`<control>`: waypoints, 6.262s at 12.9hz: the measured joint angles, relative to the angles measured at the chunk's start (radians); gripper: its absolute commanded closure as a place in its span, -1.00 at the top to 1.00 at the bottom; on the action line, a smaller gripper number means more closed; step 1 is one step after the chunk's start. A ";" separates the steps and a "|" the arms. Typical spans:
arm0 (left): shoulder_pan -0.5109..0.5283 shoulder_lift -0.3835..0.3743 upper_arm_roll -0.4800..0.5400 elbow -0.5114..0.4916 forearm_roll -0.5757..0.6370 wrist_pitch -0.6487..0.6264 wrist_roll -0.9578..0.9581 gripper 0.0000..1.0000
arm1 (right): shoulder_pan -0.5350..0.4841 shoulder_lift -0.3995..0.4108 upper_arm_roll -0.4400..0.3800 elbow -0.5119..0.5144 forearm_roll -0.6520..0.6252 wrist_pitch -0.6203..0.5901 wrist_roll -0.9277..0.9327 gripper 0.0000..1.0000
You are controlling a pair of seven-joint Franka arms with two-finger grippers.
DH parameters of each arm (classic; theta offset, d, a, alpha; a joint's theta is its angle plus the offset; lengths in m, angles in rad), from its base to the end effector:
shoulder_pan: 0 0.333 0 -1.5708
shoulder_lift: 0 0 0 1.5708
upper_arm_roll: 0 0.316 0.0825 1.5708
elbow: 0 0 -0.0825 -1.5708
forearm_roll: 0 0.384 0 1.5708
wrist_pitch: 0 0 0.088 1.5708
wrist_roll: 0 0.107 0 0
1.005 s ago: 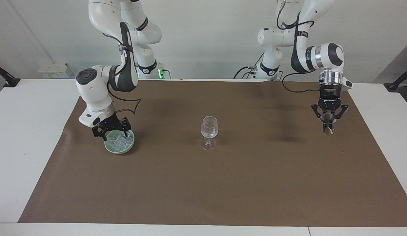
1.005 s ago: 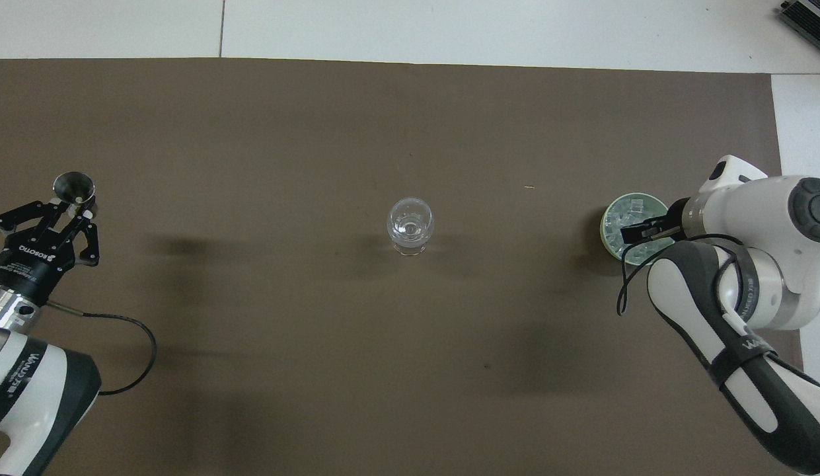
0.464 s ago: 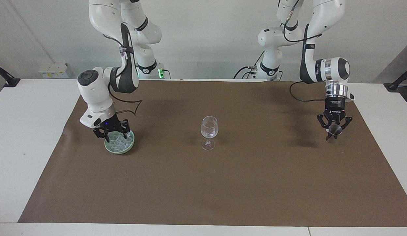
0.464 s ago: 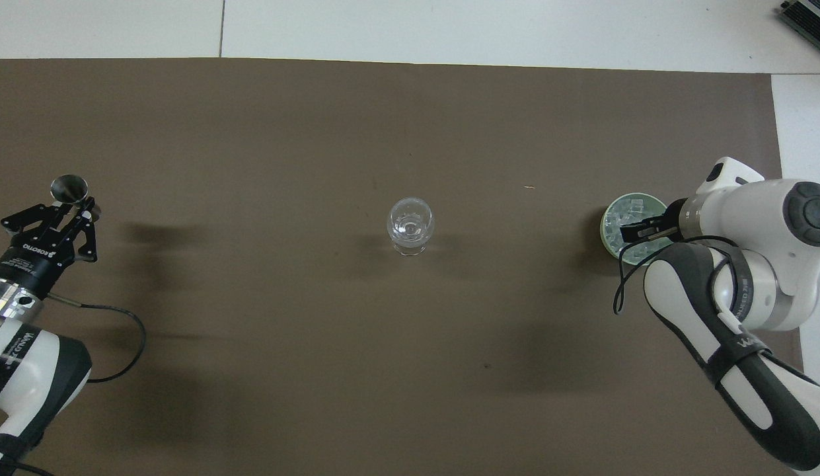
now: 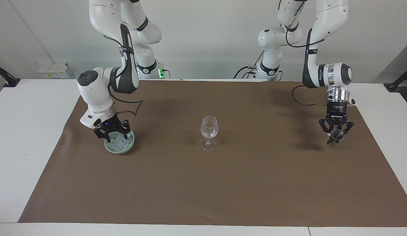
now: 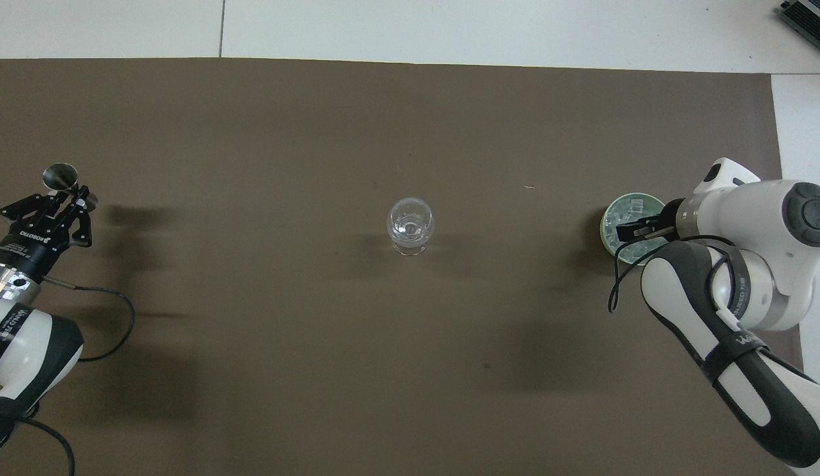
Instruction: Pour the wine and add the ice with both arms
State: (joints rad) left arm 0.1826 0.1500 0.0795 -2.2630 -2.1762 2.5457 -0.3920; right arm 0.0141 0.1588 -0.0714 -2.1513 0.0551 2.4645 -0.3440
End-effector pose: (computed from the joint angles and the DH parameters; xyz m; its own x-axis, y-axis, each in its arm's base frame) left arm 0.5116 0.1481 0.2942 -0.3151 0.3526 -0.8811 0.3536 0.9052 0.2358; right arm 0.5733 -0.0323 0.3422 0.9572 0.2445 0.1547 0.2438 -0.9695 0.0241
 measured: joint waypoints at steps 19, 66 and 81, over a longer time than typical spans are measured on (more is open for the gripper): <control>0.047 0.125 -0.005 0.023 -0.077 -0.152 -0.091 -1.00 | 0.002 0.010 0.000 -0.012 0.002 0.029 0.000 -0.83; 0.062 0.121 -0.013 0.031 -0.120 -0.235 -0.171 1.00 | 0.128 0.058 0.500 0.405 -0.044 -0.165 1.025 -0.56; -0.065 -0.091 -0.032 0.128 0.182 0.096 -0.194 1.00 | 0.123 0.039 0.483 0.410 -0.049 -0.167 1.025 1.00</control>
State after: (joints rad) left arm 0.1177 0.0588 0.0479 -2.1354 -1.9938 2.6414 -0.5864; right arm 0.1369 0.1979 0.4120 -1.7409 0.0063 2.2978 0.6812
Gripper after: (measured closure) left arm 0.000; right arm 0.000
